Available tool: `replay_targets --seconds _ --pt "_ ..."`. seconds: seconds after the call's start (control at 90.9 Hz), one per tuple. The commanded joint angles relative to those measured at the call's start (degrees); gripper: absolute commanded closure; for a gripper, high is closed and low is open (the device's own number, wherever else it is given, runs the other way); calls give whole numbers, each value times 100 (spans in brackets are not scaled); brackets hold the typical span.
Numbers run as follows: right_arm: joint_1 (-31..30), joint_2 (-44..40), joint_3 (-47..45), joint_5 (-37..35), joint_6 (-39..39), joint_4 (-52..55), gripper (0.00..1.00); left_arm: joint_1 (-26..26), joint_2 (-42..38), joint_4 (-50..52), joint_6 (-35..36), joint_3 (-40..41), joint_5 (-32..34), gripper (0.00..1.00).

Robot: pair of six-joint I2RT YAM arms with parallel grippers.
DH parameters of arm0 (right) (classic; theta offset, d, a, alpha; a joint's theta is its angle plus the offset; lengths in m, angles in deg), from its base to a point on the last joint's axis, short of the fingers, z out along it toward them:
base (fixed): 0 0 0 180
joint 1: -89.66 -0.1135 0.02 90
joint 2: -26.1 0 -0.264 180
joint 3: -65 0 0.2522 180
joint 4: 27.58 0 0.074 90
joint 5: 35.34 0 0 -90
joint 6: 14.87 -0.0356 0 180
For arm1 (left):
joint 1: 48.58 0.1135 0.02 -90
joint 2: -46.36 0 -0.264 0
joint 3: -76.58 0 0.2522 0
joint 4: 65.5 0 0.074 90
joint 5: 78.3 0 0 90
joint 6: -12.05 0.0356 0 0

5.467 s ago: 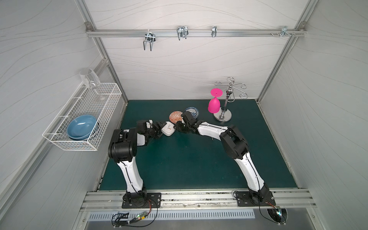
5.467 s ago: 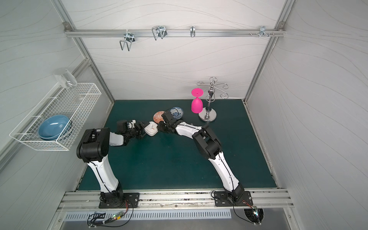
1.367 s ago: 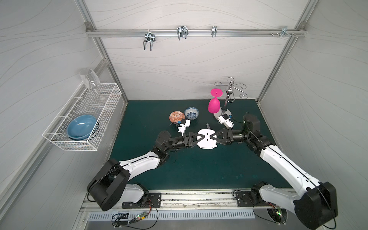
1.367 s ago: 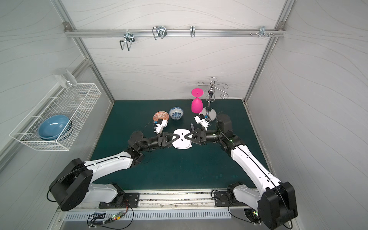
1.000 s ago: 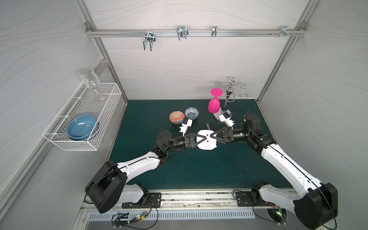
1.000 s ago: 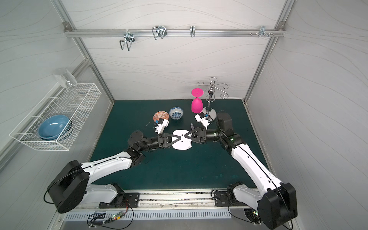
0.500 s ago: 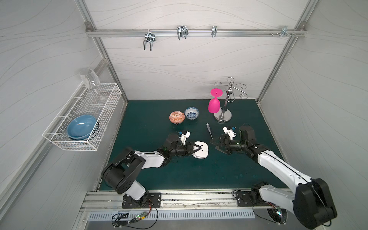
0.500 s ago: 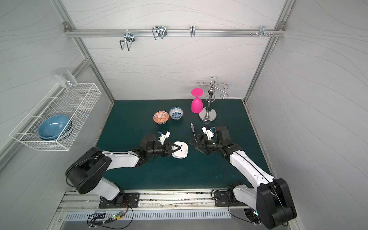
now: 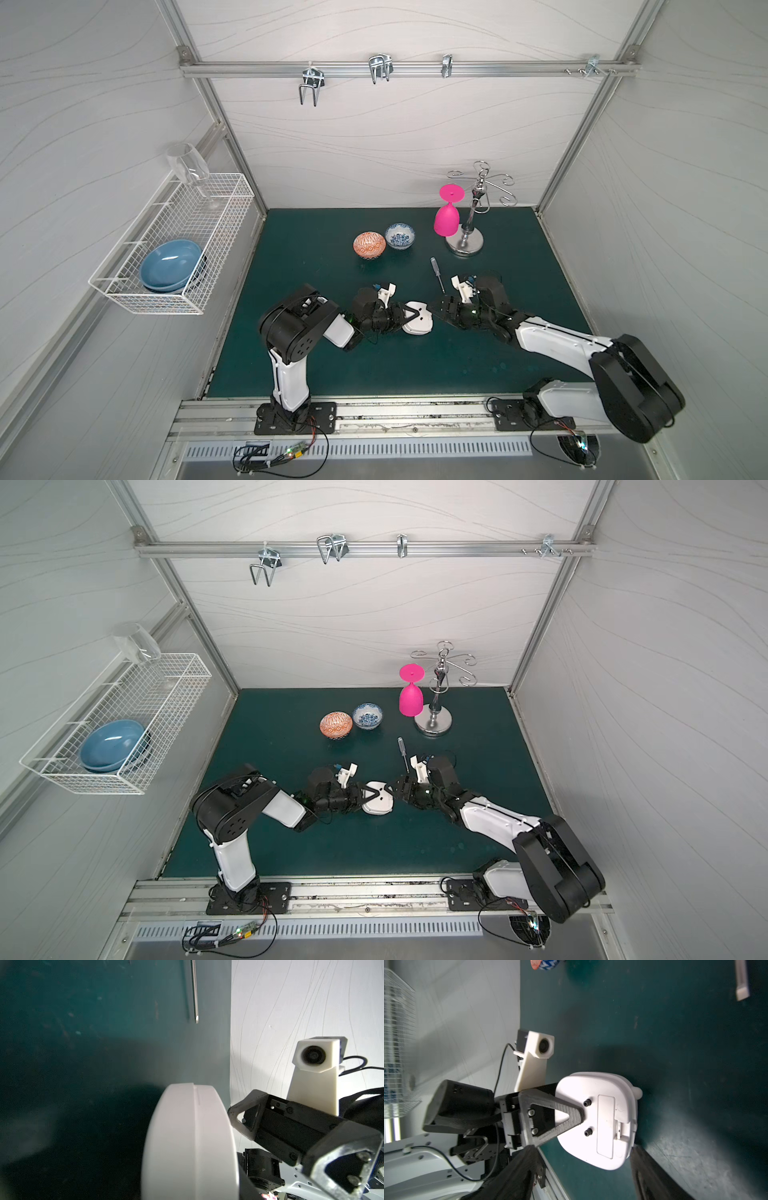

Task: Remove the battery from the alarm
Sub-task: Remove the cover from the alarm.

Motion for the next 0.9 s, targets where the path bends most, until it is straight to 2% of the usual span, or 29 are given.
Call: replay_targets --seconds 0.0,0.484,0.891 --pt "-204 247 227 -366 170 -259 28 0 167 -309 54 50 241 86" --pt "-560 780 466 -571 265 -125 37 -51 36 -28 214 17 292 85" --pt "-615 500 313 -914 197 178 41 -51 10 -11 212 40 359 85"
